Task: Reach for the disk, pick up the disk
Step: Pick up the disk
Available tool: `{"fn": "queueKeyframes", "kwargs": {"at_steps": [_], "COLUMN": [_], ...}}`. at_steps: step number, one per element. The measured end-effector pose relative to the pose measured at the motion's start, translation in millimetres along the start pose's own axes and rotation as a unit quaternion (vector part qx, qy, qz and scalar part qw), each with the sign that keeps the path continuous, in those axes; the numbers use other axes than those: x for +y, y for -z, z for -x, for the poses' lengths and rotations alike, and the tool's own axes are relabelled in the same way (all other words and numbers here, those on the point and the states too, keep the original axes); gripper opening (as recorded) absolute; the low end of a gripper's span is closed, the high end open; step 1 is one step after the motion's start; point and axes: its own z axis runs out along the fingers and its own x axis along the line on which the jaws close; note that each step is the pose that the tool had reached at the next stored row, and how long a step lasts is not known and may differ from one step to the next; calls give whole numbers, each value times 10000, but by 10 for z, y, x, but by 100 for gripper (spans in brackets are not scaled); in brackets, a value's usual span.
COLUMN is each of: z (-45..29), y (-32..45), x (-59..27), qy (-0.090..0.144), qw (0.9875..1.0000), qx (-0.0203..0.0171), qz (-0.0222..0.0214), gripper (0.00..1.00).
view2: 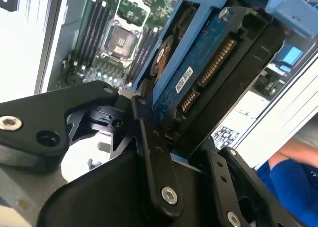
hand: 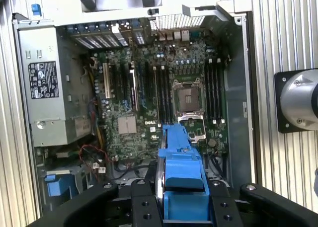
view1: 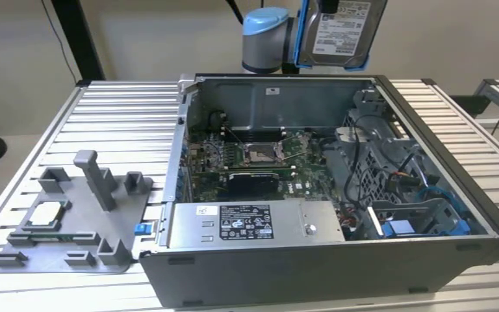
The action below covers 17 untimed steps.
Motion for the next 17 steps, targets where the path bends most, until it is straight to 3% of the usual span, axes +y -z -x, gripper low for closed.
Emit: {"fn": "queueKeyframes", "kwargs": {"at_steps": [5,9,17], "z": [19,43,69], "y": [1,3,5], "x": [-162,-364,-591], "qy": [1,0,0], "qw": [10000,10000,10000], "qx": [0,0,0], "qz": [0,0,0], "gripper": [0,0,0]}}
